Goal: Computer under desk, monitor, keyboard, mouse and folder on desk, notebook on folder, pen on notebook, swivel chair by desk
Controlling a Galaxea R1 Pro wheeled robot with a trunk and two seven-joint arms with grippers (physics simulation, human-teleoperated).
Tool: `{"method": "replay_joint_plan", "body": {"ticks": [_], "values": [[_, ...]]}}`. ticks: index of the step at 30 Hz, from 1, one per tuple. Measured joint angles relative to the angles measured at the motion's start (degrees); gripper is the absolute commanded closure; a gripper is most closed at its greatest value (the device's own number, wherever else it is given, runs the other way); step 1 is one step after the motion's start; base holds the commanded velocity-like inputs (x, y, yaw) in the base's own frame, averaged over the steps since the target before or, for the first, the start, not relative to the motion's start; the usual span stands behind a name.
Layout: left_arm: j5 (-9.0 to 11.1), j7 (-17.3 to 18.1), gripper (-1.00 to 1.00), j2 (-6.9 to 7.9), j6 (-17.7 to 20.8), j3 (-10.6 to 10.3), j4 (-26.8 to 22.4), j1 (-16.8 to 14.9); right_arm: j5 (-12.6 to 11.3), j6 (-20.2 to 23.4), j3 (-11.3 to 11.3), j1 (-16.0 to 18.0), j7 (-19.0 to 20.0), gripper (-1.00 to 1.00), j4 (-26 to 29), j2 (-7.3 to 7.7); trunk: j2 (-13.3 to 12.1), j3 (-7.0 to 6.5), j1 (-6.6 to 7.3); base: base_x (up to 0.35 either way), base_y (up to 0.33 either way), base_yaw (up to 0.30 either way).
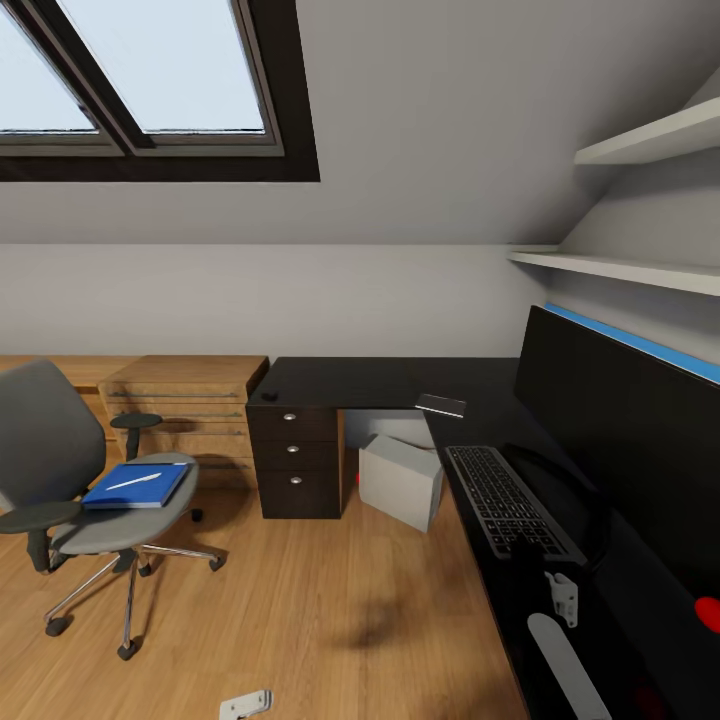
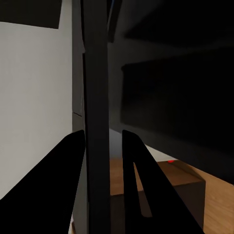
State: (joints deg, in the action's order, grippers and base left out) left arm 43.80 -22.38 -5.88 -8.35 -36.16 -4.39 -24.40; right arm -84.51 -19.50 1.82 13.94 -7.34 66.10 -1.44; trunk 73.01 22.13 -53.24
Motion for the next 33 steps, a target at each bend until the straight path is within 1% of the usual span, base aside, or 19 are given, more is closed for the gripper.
{"method": "replay_joint_plan", "body": {"ticks": [10, 16, 24, 33], "values": [[0.0, 0.0, -1.0, 0.0, 0.0, 0.0, 0.0, 0.0, 0.0, 0.1, 0.1, 0.0, 0.1, 1.0, 0.0, 0.1, 0.0, 0.0, 0.0, 0.006, 0.0, 0.0], [0.0, 0.0, -1.0, 0.0, 0.0, 0.0, 0.0, 0.0, 0.0, 0.1, 0.1, 0.0, 0.1, 1.0, 0.0, 0.07, 0.0, 0.0, 0.02, 0.168, 0.0, 0.0], [0.0, 0.0, -1.0, 0.0, 0.0, 0.0, 0.0, 0.0, 0.0, 0.1, 0.1, 0.0, 0.1, 1.0, 0.0, 0.05, 0.0, 0.0, 0.0, 0.029, 0.0, 0.0], [0.0, 0.0, -1.0, 0.0, 0.0, 0.0, 0.0, 0.0, -0.1, 0.1, 0.3, 0.0, 0.0, 1.0, 0.0, -0.03, 0.0, 0.0, 0.0, 0.088, -0.004, 0.0]]}}
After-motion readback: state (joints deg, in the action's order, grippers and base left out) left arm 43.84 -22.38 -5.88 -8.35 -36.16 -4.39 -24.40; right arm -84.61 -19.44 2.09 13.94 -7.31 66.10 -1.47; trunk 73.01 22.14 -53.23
